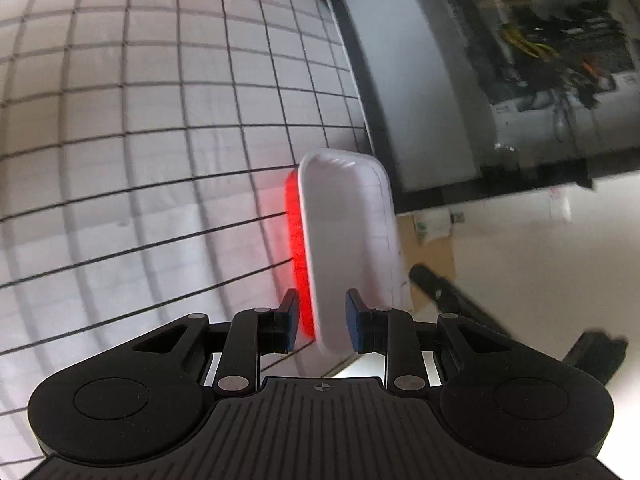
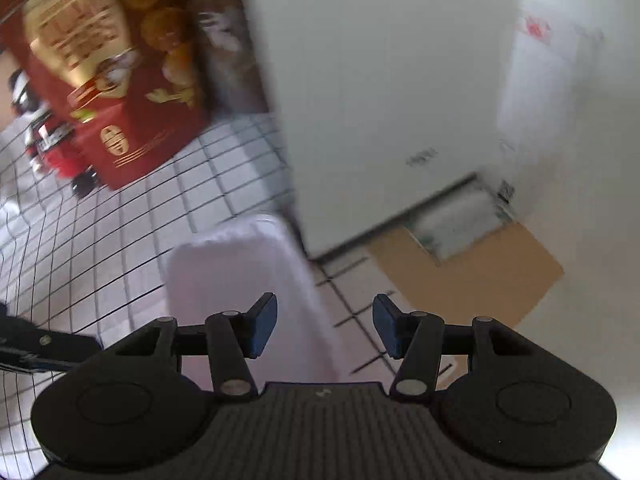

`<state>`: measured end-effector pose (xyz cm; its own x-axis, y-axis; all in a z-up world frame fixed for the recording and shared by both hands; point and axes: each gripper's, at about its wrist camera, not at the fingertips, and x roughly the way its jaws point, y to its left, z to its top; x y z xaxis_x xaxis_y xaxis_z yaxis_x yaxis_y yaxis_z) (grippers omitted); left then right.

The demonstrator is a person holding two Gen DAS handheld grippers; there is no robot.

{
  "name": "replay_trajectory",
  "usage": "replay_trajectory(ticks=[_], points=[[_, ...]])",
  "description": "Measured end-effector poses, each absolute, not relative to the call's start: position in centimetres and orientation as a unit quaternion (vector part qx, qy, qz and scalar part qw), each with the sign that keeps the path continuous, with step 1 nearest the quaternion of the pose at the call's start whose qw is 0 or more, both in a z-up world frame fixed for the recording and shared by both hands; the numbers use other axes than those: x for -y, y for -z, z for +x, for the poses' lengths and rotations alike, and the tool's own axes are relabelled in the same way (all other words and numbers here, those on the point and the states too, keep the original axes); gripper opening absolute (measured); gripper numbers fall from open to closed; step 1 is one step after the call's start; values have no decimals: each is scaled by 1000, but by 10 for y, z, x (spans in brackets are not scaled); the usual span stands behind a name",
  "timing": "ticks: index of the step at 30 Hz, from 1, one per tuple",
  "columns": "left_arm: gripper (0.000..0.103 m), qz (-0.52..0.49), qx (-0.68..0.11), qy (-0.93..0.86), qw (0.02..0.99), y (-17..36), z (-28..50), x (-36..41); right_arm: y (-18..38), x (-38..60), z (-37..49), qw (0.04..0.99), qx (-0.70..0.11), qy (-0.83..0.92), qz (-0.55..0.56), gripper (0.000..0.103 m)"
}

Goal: Organize plates and bowls
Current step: 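Grasp the white red-sided tray's rim with both tools, then lift the white tray with both tools and carry it toward the bowl stack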

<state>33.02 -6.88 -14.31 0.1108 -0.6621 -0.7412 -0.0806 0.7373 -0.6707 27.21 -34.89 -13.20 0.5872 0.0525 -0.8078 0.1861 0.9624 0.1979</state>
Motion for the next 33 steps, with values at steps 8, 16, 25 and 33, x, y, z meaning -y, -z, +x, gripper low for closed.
replay_trajectory(ticks=[8,16,25,33], points=[[28,-259,-653,186,687,176,343,100,164,336,287,861,-476,-14,180,51],[25,-237,-626,135,730,165,320,37,155,264,301,836,-502,-140,169,47],[23,-254,-601,13,758,145,245,-77,148,134,298,799,-528,-275,92,47],[23,-270,-597,12,756,152,207,-113,148,89,260,786,-550,-274,72,47]])
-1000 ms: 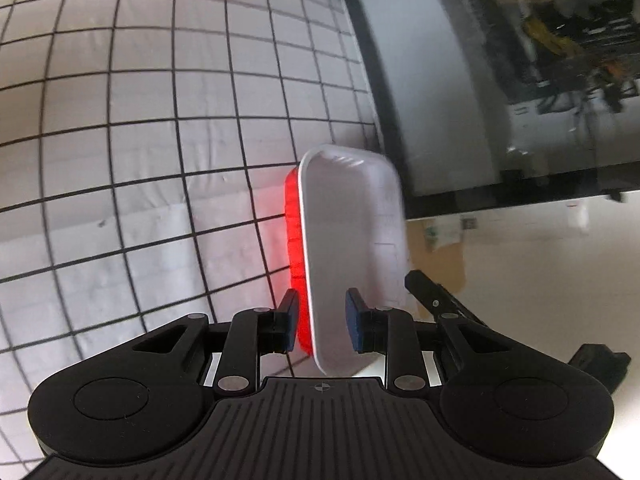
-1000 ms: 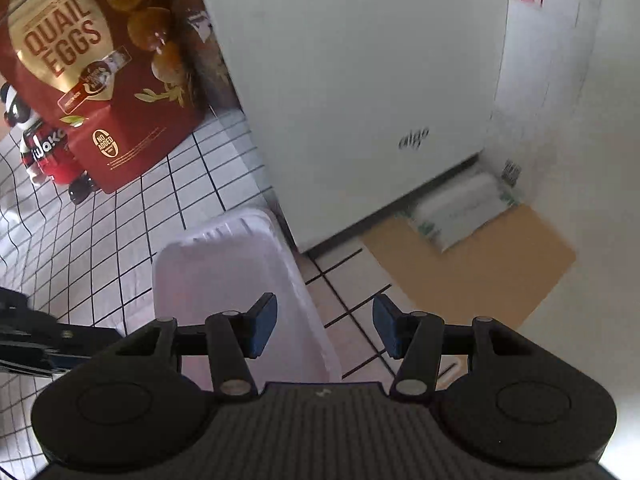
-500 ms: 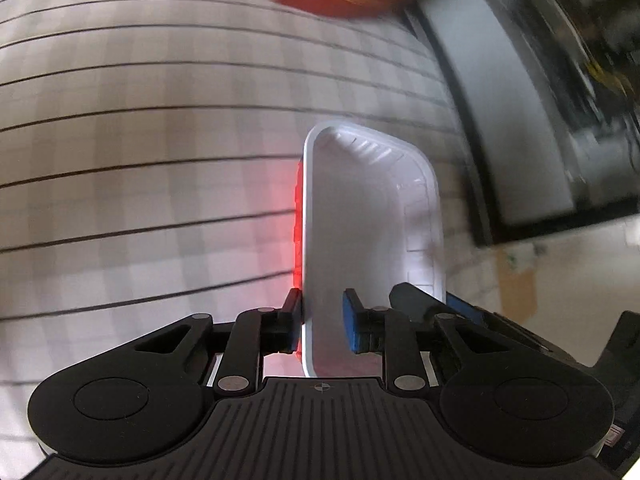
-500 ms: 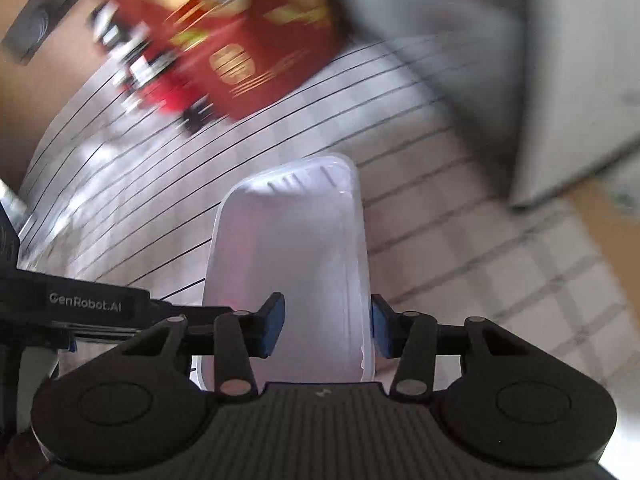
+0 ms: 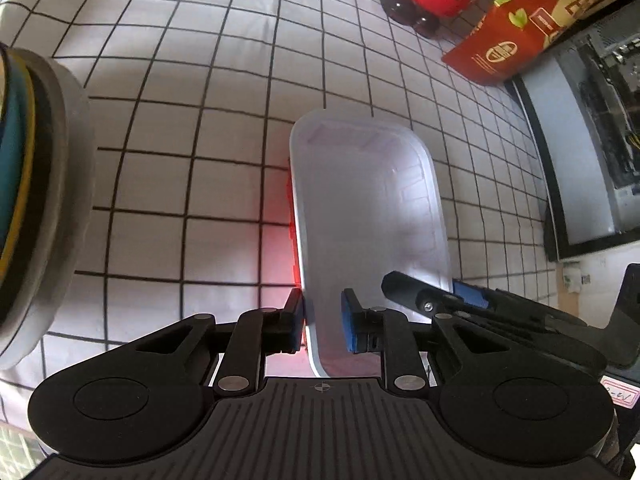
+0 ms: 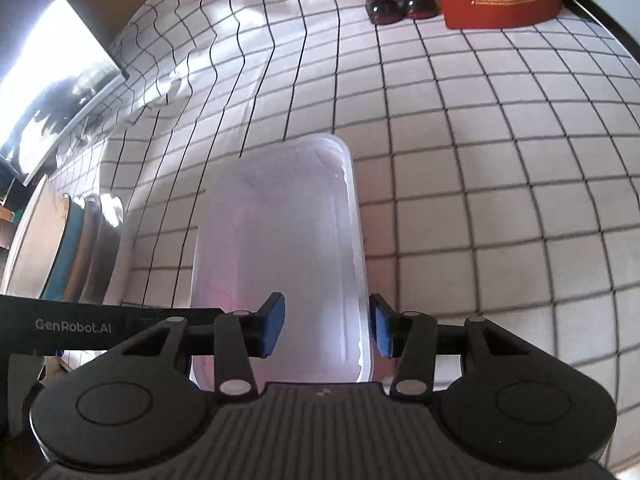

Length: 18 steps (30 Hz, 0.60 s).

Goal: Organize plates and bowls
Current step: 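Lift the white tray with both tools and carry it toward the bowl stack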

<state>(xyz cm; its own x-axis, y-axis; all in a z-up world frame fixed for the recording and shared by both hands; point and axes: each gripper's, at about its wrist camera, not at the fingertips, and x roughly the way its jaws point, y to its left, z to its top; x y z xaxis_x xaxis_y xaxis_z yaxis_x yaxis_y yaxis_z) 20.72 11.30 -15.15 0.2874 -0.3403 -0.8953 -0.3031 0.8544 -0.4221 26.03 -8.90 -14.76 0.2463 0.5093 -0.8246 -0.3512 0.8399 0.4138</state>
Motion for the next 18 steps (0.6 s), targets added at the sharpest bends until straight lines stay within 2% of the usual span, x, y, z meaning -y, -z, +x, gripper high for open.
replay_trajectory(ticks=[8,12,18], points=[[23,-236,-612,106,748,154,203,-122,143,90,236,801,-571,-160,80,47],[23,-240,-593,128,758,156,212,-115,143,99,241,823,-547,-121,88,47],[23,-248,-542,122,794,159,214,-106,156,110,257,830,-517,-174,113,47]])
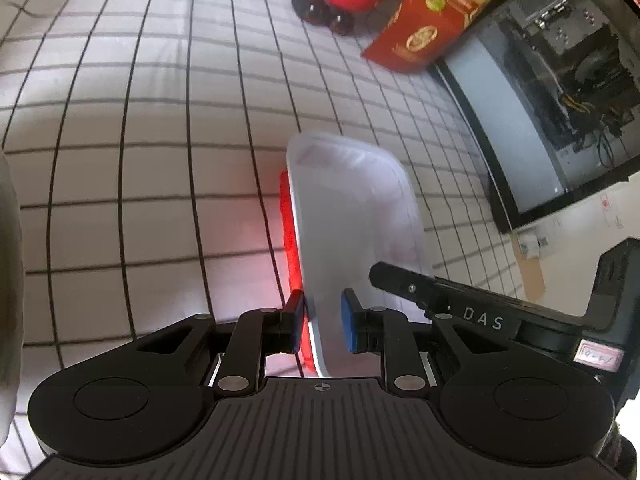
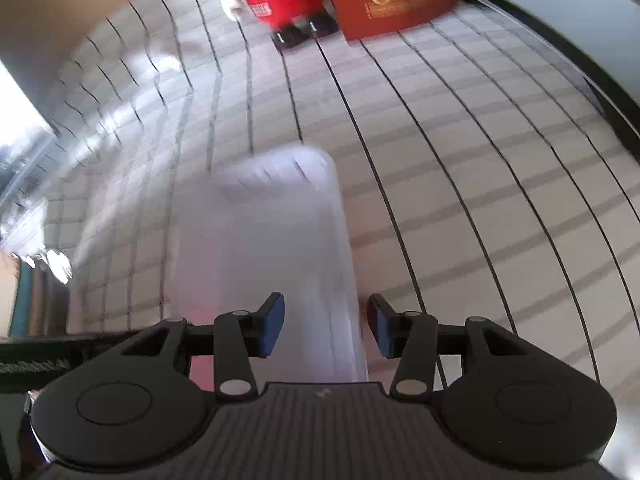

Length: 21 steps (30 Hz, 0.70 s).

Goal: Organize plates and bowls
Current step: 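Lift the white tray with both tools and carry it toward the bowl stack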

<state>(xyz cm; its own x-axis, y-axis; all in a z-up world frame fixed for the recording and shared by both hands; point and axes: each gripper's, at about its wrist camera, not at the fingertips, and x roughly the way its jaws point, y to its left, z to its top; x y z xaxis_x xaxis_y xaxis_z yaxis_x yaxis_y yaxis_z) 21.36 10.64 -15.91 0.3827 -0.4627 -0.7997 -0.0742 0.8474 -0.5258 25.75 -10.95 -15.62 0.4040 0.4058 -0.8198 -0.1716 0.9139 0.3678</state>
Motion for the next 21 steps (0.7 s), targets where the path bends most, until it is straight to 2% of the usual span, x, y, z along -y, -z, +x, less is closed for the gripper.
replay_trajectory(ticks=[3,10,14,21], points=[[23,-225,-538,118,804,160,210,-99,156,112,256,833,-508,-192,106,42],[22,-191,-547,114,807,158,193,-91,153,123,240,814,-528,-223,95,42],[22,-190,-542,115,811,153,190,-89,145,126,247,828,-514,-215,68,42],[22,-196,-540,114,811,157,191,-88,147,125,259,826,-505,-234,87,42]])
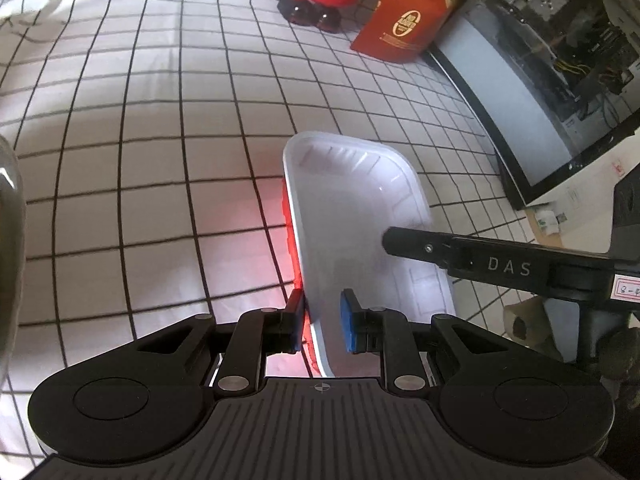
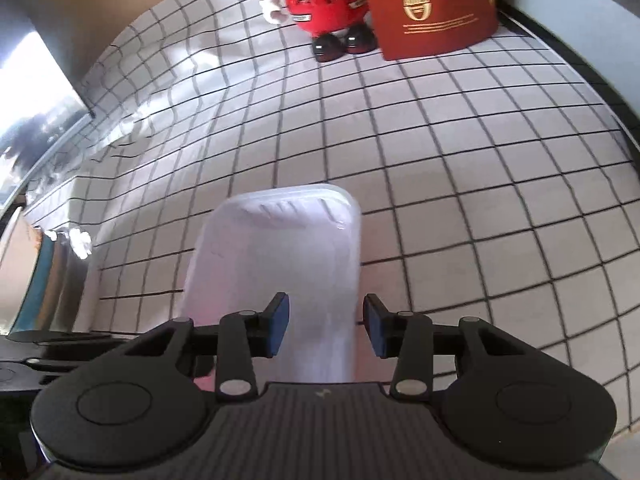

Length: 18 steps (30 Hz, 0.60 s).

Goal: Organize plates and bowls
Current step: 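Lift the white tray with both tools and carry it toward the bowl stack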

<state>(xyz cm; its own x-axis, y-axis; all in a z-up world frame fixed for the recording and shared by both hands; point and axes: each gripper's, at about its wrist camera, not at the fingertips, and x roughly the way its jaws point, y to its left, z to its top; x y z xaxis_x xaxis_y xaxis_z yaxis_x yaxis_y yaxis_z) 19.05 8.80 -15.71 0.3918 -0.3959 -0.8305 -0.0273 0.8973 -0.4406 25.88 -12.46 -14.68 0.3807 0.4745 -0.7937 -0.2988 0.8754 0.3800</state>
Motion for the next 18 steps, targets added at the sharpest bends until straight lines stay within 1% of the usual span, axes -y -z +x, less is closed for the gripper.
replay_trajectory(ticks=[18], points=[[22,-198,-550,87,807,157,173,-93,154,114,254,814,-521,-245,74,42]])
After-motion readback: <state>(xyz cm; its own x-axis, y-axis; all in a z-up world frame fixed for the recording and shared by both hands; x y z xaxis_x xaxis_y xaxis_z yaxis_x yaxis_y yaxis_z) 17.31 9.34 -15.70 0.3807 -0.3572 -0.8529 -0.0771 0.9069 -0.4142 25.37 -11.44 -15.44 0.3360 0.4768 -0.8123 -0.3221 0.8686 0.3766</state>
